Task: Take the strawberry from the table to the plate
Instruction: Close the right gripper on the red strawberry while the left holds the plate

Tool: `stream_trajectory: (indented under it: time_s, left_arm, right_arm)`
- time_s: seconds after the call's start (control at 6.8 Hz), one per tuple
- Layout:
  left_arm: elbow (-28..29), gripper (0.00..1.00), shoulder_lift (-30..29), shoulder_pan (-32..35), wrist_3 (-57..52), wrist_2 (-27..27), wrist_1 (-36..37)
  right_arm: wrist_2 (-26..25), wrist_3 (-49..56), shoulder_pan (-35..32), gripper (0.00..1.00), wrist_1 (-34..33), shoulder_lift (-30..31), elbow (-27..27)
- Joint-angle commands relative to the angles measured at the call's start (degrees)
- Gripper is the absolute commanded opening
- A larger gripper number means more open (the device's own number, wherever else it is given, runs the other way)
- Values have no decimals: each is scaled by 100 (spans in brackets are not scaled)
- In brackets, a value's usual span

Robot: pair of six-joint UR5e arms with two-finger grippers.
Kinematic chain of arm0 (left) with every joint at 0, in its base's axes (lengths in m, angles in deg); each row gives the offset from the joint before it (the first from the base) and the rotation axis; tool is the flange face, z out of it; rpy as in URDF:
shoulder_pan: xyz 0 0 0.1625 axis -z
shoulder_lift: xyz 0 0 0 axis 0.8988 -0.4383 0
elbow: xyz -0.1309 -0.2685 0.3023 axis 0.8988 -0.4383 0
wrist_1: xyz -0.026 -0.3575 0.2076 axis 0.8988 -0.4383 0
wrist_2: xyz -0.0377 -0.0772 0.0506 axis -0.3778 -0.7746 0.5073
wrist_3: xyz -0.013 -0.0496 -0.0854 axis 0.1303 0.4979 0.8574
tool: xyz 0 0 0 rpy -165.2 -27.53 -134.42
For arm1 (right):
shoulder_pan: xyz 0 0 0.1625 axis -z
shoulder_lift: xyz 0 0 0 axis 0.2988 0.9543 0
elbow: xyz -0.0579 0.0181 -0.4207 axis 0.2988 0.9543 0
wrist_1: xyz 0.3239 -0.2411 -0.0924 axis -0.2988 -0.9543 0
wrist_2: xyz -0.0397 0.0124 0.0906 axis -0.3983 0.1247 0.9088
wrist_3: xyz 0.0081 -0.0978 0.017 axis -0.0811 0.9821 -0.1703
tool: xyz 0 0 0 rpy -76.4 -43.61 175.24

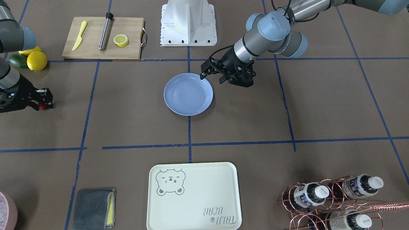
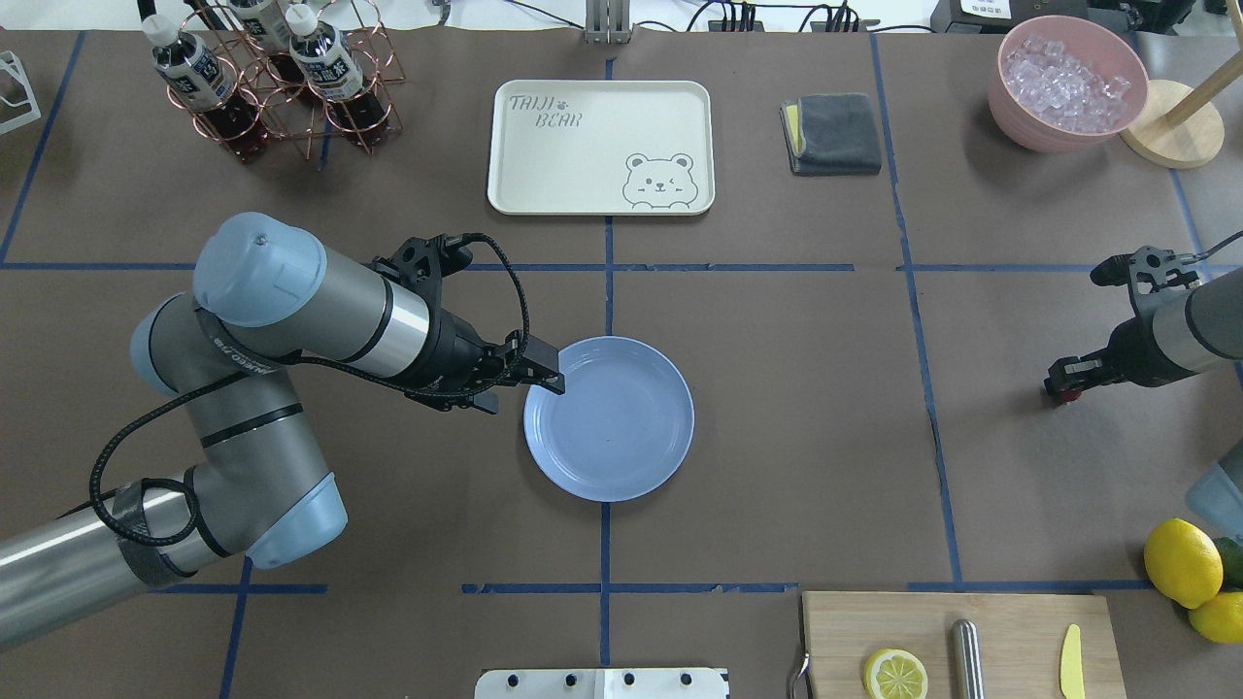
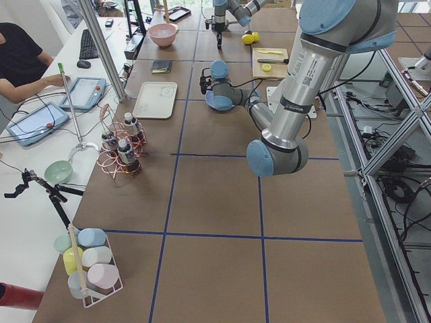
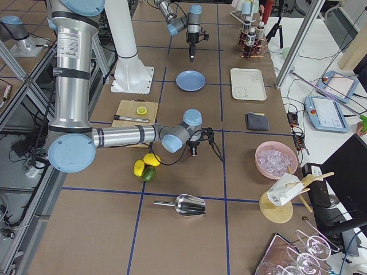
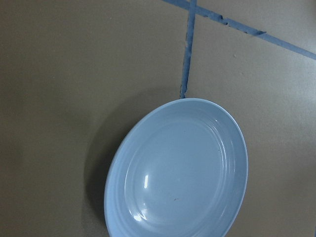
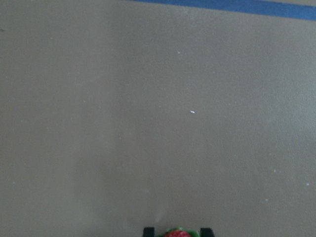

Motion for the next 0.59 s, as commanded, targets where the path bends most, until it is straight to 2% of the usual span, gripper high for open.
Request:
stream_trajectory:
  time_s: [0.0, 0.15, 0.44]
  left_arm:
    - [-9, 92, -1, 24, -4, -3, 0]
    - [-9, 92, -1, 24, -4, -12, 0]
    - [-157, 91, 130, 164, -21, -12, 0]
  right_arm:
    - [53, -1117, 191, 0, -288, -123, -793]
    - [-43, -2407, 707, 0, -334, -595, -963]
    - [-883, -4021, 1814, 0, -561, -1736, -965]
